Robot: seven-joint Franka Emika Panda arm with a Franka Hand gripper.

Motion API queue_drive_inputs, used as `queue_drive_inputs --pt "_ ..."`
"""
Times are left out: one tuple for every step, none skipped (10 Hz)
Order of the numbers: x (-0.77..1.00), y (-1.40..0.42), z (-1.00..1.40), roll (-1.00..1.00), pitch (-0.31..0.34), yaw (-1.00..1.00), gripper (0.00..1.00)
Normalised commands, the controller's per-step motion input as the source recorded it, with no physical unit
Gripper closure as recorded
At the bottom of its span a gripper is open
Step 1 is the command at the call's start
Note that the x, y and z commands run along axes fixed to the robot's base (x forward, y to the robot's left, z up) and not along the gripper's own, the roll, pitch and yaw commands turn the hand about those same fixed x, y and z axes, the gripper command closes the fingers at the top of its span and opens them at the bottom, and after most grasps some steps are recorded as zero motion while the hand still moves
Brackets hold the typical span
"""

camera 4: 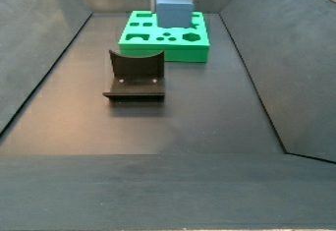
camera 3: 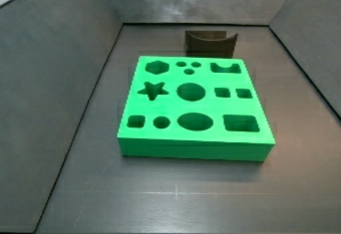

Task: Pick up the rectangle object. Move up. Place the rectangle object on the fixture. Regrasp the rectangle object. Move to above the board. Insert the rectangle object.
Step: Place the rectangle object on the fixture.

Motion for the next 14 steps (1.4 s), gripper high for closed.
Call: queue_drive_inputs --pt "1.00 -0.40 -0.05 -1.00 -0.021 -0.07 1.00" --pt "1.00 -0.41 -0.05 -1.00 -0.032 -0.03 1.00" --pt "0.90 -0.23 -0.03 -1.00 -0.026 -0.03 1.00" --pt "0.76 -0.10 -0.02 -1.00 -0.010 -0.04 1.00" --pt "0.69 -0.07 -0.02 -1.00 0.001 -0.04 1.00" --pt "0.56 -0.01 0.00 -1.00 0.026 -0.04 1.00" --pt "0.47 0.01 0.00 -1.00 0.043 -0.05 1.00" --pt "0.36 0.03 -0.01 -1.00 0.059 -0.06 1.00" --pt "0.30 0.03 -0.01 -1.00 0.067 -0.06 1.00" --pt "0.19 0.04 -0.01 -1.00 0.085 -0.08 1.00" --pt "0.11 0.04 -0.01 -1.00 0.097 -0.09 1.00" --pt "0.05 0.05 0.00 -0.95 0.088 -0.10 1.00" --pt "0.04 0.04 -0.01 -0.71 0.057 -0.11 1.00" --pt "0.06 0.04 -0.02 -0.52 0.052 -0.11 1.00"
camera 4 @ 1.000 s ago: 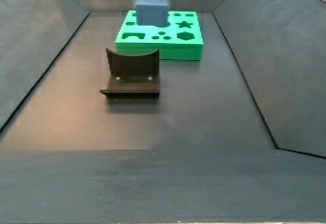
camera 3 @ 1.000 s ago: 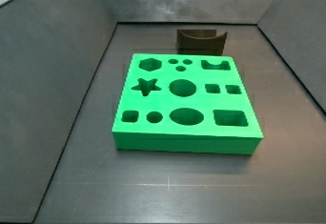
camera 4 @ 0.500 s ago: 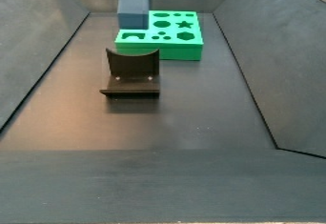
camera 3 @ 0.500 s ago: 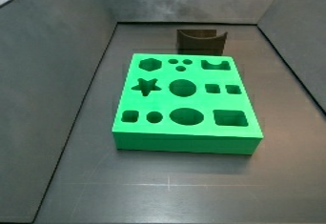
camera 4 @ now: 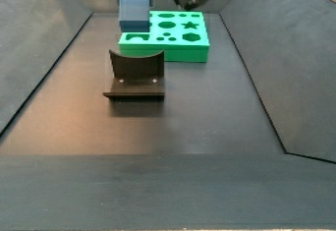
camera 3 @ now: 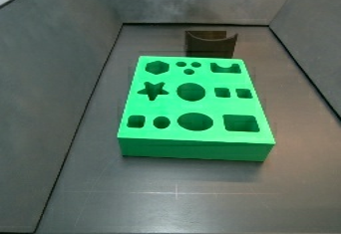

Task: Pick up the rectangle object. Move up. Place the rectangle object on the fixture. Regrasp the rectangle object. Move to above the board. Insert the rectangle object.
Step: Place the rectangle object on the fixture.

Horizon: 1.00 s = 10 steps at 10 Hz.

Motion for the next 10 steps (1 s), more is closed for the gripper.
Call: queue_drive_inputs --pt "0.08 0.04 -0.02 -0.35 0.054 -0.10 1.00" --pt "0.13 0.13 -1.00 -1.00 0.227 -0.12 1.00" --pt "0.13 0.13 -1.00 -1.00 0.215 -0.13 1.00" --pt "0.15 0.14 -1.00 -0.88 0.200 -0.17 1.00" --pt "0.16 0.13 -1.00 -0.67 0.160 -0.19 1.00" --pt "0.16 0.14 -1.00 -0.51 0.116 -0.20 1.00" --pt "0.17 0.14 -1.00 -0.34 0.074 -0.20 1.00" --pt "0.17 0.13 -1.00 -0.24 0.035 -0.19 1.00" --pt "0.18 0.14 -1.00 -0.19 0.002 -0.17 1.00" --pt "0.16 0.12 -0.83 -0.17 -0.023 -0.16 1.00"
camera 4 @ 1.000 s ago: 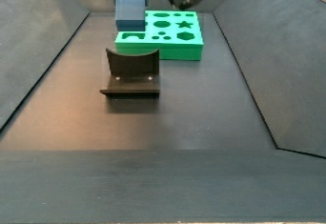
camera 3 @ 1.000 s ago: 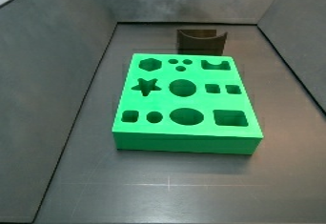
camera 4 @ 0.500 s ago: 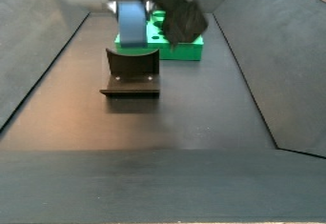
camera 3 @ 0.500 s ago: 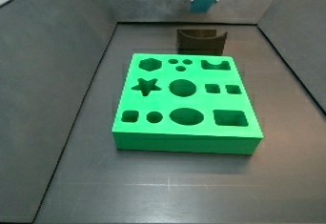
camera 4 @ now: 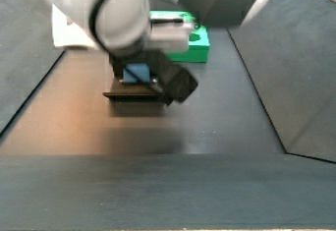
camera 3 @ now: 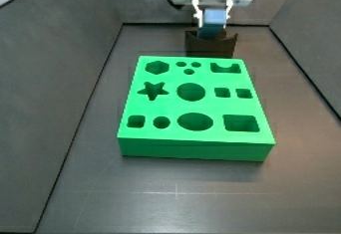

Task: Pick up the rectangle object. Move up. Place the rectangle object on the fixture. Regrasp the rectangle object. Move to above the board. Insert the rectangle object.
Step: Place the rectangle object on the fixture, then regrasp the rectangle object.

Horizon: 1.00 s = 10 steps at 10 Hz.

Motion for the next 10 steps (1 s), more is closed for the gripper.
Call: queue_drive_inputs --pt "0.12 0.08 -0.57 -0.15 -0.042 -0.12 1.00" --pt "0.10 0.06 -0.39 -0.14 -0.057 -0.10 1.00" --pt "0.09 0.05 -0.27 -0.13 -0.068 -0.08 1.00" --pt "0.06 0.03 -0.17 -0.11 -0.066 -0.04 1.00" --pt "0.06 0.03 -0.17 -0.11 -0.066 -0.03 1.00" --pt "0.06 0.03 -0.17 -0.11 -0.066 -0.02 1.00" --pt "0.00 -0.50 -0.17 0.00 0.000 0.00 1.00" --pt "0.00 0.00 0.00 0.00 0.000 0.00 0.00" --pt "0.00 0.00 1.00 0.04 0.032 -0.04 0.00" --pt "-0.01 0.00 1.00 0.04 0.038 -0.03 0.00"
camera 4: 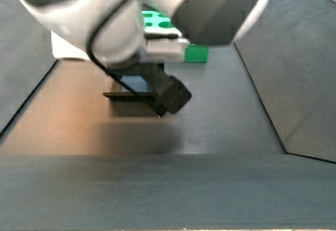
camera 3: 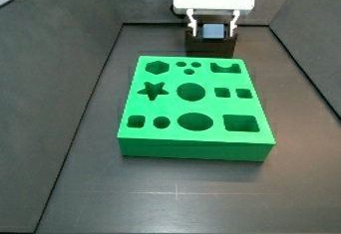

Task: Pick up the rectangle object. Move up. Place the rectangle object on the fixture. Regrasp the rectangle object. Move to above the board. Insert the rectangle object.
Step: Regrasp the rectangle object.

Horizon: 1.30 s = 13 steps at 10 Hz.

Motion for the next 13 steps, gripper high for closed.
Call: queue_drive_inputs --pt "-0.02 0.00 1.00 0.04 0.039 -0.03 0.00" --pt "-0.03 0.00 1.00 0.04 0.031 -0.02 0.00" --pt "-0.04 0.01 1.00 0.03 0.029 -0.02 0.00" --pt "-0.04 0.01 0.92 0.03 0.029 -0.02 0.00" --pt "-0.04 0.01 0.73 0.03 0.034 -0.02 0.00" --pt "-0.03 0.01 0.48 0.03 0.036 -0.01 0.00" --pt "-0.03 0.01 0.36 0.02 0.032 -0.02 0.00" --pt "-0.14 -0.85 0.91 1.00 0.052 0.03 0.00" --pt "-0.14 -0.84 0.83 1.00 0.051 0.03 0.00" --pt "-0.13 -0.69 0.65 1.00 0.038 0.03 0.00" --pt "-0.13 -0.58 0.52 1.00 0.033 0.03 0.00" --pt "-0.08 -0.30 0.16 1.00 0.028 0.03 0.00" --pt "-0.05 -0.18 0.03 1.00 0.026 0.03 0.00"
